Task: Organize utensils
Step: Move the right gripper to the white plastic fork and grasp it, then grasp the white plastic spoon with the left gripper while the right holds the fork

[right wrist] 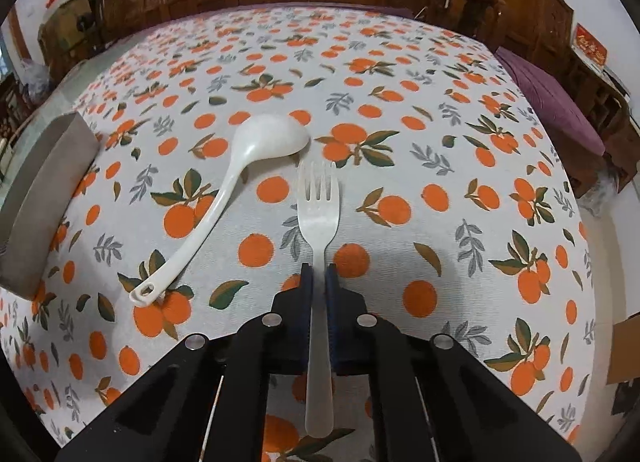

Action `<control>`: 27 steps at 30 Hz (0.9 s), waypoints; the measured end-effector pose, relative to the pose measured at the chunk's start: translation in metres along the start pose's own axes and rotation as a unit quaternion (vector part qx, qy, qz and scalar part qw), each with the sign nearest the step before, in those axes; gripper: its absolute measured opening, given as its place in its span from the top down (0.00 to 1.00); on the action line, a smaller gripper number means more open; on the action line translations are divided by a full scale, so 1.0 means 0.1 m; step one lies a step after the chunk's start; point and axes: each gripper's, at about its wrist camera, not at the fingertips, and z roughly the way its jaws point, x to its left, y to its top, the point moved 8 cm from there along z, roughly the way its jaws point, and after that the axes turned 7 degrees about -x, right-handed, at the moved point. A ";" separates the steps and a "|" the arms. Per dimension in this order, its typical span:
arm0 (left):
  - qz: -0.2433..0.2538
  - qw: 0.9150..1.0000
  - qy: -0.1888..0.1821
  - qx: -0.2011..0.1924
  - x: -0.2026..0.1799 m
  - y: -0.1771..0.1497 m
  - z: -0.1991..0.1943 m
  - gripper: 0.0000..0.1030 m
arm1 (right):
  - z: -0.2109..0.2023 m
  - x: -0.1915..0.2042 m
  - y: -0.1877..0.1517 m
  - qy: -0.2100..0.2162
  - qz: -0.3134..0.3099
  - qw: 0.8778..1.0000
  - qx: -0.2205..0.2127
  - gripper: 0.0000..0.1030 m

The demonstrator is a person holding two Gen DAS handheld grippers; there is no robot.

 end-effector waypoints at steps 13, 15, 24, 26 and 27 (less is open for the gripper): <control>0.003 0.998 -0.041 0.054 -0.38 0.04 0.58 0.27 | 0.01 -0.25 0.03 -0.002 -0.002 1.000 -0.016 0.92; 0.007 0.997 -0.049 0.064 -0.47 0.05 0.74 0.35 | 0.01 -0.25 0.03 -0.002 -0.003 1.000 -0.016 0.92; 0.011 0.993 -0.080 0.085 -0.72 0.19 1.21 0.48 | 0.02 -0.27 0.03 0.016 0.017 1.000 -0.018 0.92; 0.010 0.992 -0.088 0.087 -0.77 0.22 1.28 0.54 | 0.01 -0.28 0.03 0.017 0.019 0.999 -0.019 0.92; 0.009 0.992 -0.090 0.087 -0.77 0.23 1.30 0.56 | 0.01 -0.27 0.03 0.019 0.020 0.999 -0.020 0.92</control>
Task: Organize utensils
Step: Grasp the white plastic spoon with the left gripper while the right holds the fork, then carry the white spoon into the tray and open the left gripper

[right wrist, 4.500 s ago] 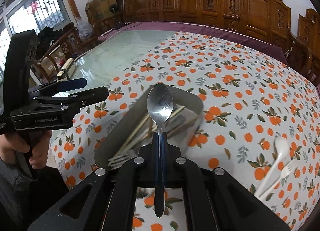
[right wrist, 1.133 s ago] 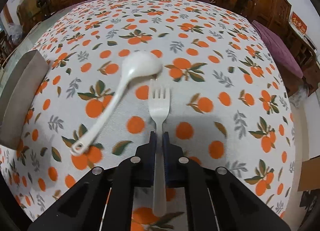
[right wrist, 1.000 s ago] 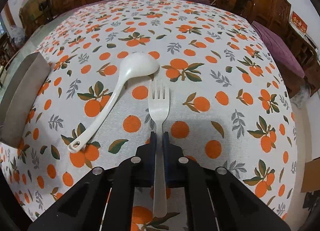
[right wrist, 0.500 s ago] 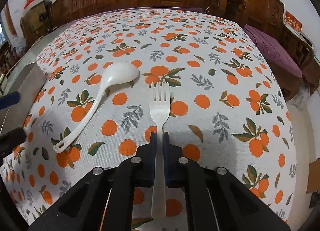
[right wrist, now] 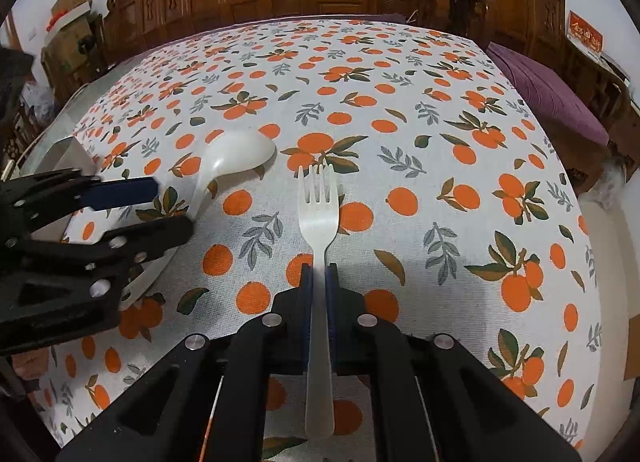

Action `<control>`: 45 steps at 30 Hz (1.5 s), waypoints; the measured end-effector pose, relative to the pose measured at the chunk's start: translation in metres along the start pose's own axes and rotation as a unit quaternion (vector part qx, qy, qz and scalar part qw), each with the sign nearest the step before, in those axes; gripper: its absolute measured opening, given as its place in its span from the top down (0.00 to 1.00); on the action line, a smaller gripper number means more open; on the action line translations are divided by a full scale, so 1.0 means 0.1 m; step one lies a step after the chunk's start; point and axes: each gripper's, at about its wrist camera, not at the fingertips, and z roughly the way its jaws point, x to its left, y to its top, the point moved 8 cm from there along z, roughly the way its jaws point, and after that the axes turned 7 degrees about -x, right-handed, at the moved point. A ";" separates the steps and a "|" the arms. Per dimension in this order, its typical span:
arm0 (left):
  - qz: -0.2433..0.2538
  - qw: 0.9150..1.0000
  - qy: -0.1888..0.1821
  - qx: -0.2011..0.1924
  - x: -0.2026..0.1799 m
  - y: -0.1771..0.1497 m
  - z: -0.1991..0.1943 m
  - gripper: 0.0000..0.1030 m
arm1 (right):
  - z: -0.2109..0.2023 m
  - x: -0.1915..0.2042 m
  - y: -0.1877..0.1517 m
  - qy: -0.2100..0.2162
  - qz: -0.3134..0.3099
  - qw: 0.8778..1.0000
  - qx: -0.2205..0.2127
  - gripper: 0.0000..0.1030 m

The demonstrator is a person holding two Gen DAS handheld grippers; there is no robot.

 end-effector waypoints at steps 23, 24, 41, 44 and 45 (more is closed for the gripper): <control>0.030 0.999 0.007 0.016 -0.07 -0.08 -0.07 0.92 | 0.00 0.04 0.00 -0.012 -0.007 1.000 -0.005 0.92; 0.030 0.999 0.008 0.013 -0.06 -0.08 -0.11 0.92 | 0.00 0.04 0.00 -0.011 -0.006 1.000 -0.004 0.92; 0.013 0.999 0.035 -0.024 0.37 -0.18 -0.91 0.92 | -0.12 0.57 0.01 0.016 -0.051 0.999 -0.012 0.92; 0.008 0.999 0.043 -0.029 0.52 -0.22 -1.06 0.92 | -0.14 0.68 0.00 0.024 -0.059 0.998 -0.012 0.92; 0.006 0.998 0.046 -0.030 0.57 -0.23 -1.11 0.92 | -0.14 0.72 0.00 0.026 -0.063 0.998 -0.012 0.92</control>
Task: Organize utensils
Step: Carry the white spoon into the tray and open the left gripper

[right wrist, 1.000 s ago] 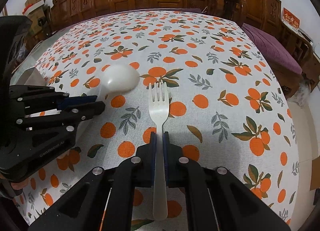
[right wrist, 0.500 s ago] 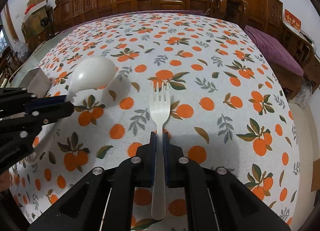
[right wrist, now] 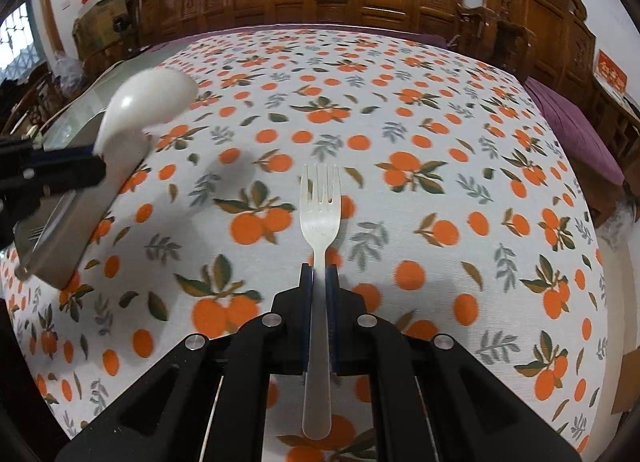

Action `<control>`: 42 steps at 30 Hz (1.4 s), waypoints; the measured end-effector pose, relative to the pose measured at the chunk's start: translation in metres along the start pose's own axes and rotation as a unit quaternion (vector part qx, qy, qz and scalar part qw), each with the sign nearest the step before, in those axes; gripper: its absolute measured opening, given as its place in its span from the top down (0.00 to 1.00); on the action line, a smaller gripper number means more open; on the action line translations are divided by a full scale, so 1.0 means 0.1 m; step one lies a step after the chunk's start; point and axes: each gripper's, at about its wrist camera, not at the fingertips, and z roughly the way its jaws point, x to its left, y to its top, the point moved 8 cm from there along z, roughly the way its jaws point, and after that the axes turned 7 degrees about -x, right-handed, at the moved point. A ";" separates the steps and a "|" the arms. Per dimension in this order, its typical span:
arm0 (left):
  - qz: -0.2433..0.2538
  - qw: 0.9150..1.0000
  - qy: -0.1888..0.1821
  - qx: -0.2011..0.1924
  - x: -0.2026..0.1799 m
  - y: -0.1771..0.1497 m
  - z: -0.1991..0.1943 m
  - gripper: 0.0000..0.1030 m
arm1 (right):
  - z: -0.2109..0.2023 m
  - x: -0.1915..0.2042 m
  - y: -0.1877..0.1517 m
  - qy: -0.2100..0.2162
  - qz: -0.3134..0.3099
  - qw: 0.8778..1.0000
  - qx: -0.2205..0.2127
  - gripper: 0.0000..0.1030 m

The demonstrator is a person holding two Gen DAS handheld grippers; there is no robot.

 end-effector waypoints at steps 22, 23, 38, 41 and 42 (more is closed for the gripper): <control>-0.060 0.997 0.042 -0.017 0.93 -0.29 -0.46 0.92 | -0.36 0.73 0.25 0.060 -0.039 0.996 -0.045 0.92; -0.063 0.997 0.045 -0.016 0.98 -0.32 -0.46 0.92 | -0.38 0.77 0.26 0.062 -0.042 0.996 -0.047 0.92; -0.119 0.990 0.072 0.016 1.48 -0.78 -0.22 0.92 | -0.48 1.24 0.30 0.080 -0.076 0.992 -0.055 0.92; -0.123 0.989 0.077 0.023 1.53 -0.82 -0.18 0.92 | -0.47 1.29 0.29 0.083 -0.080 0.992 -0.053 0.92; -0.125 0.989 0.079 0.026 1.55 -0.83 -0.16 0.92 | -0.47 1.31 0.29 0.083 -0.081 0.992 -0.052 0.92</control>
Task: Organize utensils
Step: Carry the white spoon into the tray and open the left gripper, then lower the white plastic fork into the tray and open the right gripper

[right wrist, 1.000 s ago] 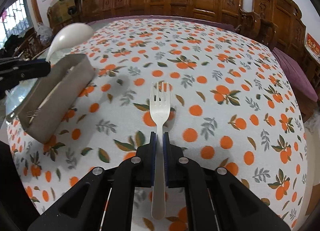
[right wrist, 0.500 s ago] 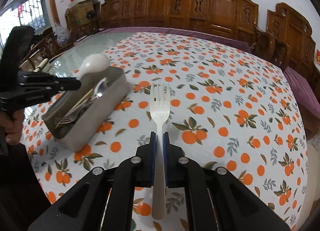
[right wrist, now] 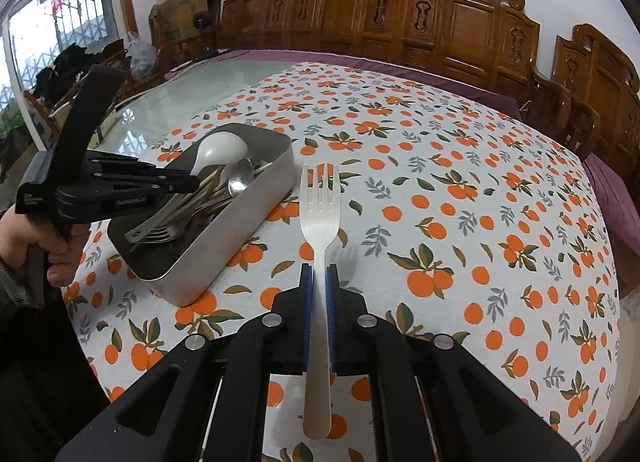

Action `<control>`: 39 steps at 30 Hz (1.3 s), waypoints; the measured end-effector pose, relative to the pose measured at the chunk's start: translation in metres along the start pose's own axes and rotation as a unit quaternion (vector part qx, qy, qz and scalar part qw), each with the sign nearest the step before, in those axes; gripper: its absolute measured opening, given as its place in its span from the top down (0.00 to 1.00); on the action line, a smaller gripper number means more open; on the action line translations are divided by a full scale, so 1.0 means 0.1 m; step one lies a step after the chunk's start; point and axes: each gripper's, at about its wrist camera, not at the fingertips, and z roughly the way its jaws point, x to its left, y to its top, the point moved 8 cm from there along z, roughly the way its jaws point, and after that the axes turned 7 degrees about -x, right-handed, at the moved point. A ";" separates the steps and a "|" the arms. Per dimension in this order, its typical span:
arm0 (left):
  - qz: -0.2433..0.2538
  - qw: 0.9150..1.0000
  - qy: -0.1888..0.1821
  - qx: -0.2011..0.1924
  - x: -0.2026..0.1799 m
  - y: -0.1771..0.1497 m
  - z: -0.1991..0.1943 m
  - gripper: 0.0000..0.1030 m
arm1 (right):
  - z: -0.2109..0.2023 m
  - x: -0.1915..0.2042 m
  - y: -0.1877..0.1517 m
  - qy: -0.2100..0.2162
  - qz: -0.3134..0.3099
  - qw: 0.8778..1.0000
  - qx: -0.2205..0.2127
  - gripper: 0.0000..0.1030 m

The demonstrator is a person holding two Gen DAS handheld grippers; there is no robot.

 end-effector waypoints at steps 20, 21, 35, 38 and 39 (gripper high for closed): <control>-0.015 1.000 -0.012 -0.024 0.15 0.07 -0.24 0.92 | 0.04 0.36 0.12 -0.010 -0.025 1.000 0.016 0.92; -0.016 0.999 -0.013 -0.027 0.17 0.08 -0.26 0.92 | 0.05 0.39 0.14 -0.011 -0.027 0.999 0.017 0.92; -0.050 0.996 0.004 -0.076 0.57 0.21 -0.61 0.62 | 0.24 0.80 0.53 0.010 -0.025 1.000 0.007 0.92; -0.054 0.994 0.029 -0.085 0.71 0.22 -0.65 0.46 | 0.32 0.90 0.61 0.017 -0.021 1.000 0.004 0.92; -0.055 0.994 0.033 -0.086 0.74 0.22 -0.65 0.45 | 0.34 0.93 0.63 0.019 -0.020 1.000 0.002 0.92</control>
